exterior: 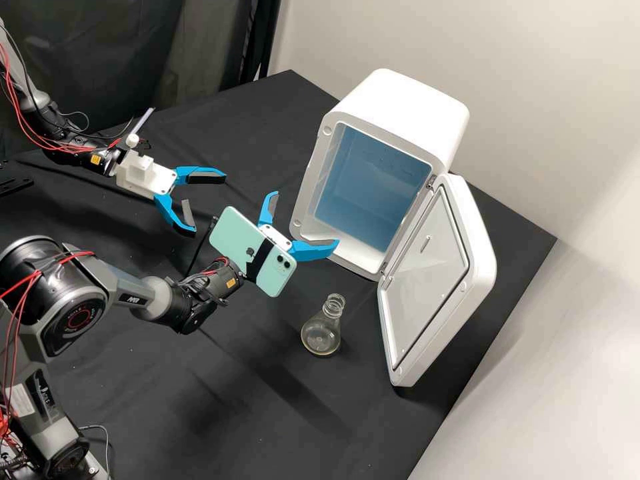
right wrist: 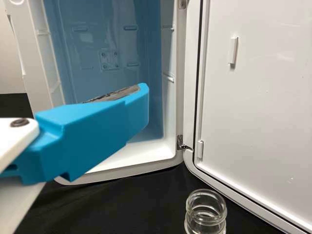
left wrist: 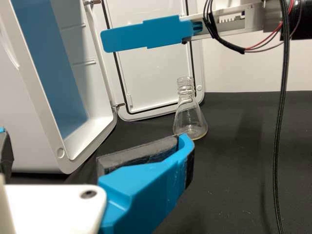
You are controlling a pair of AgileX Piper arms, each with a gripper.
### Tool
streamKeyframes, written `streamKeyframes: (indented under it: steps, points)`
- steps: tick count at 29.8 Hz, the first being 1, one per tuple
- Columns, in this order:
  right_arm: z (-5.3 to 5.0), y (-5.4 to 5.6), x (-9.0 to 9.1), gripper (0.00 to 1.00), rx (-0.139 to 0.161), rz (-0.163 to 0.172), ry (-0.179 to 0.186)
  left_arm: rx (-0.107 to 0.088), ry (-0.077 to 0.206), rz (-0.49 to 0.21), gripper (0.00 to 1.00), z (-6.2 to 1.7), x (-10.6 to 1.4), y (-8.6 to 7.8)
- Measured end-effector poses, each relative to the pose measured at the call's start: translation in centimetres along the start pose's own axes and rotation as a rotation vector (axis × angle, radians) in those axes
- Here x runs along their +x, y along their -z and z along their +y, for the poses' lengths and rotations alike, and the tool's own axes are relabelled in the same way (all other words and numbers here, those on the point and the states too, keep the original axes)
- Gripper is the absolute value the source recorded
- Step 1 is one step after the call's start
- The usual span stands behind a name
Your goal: Place the flask in the incubator
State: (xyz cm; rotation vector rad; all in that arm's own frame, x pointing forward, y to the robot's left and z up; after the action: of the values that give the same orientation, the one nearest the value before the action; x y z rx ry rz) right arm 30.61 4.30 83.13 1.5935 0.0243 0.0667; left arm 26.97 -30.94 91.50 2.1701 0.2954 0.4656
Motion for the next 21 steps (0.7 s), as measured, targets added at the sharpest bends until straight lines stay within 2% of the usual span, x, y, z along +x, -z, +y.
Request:
streamKeyframes:
  steps: [16,21]
  points:
    - [0.00,0.00,0.00,1.00,0.000,0.000,0.000,0.001,0.001,-0.008,1.00,-0.03,0.03,-0.26]
    - [-0.02,0.01,-0.45,1.00,0.001,0.024,-0.021,0.001,0.001,-0.008,1.00,-0.03,0.03,-0.26]
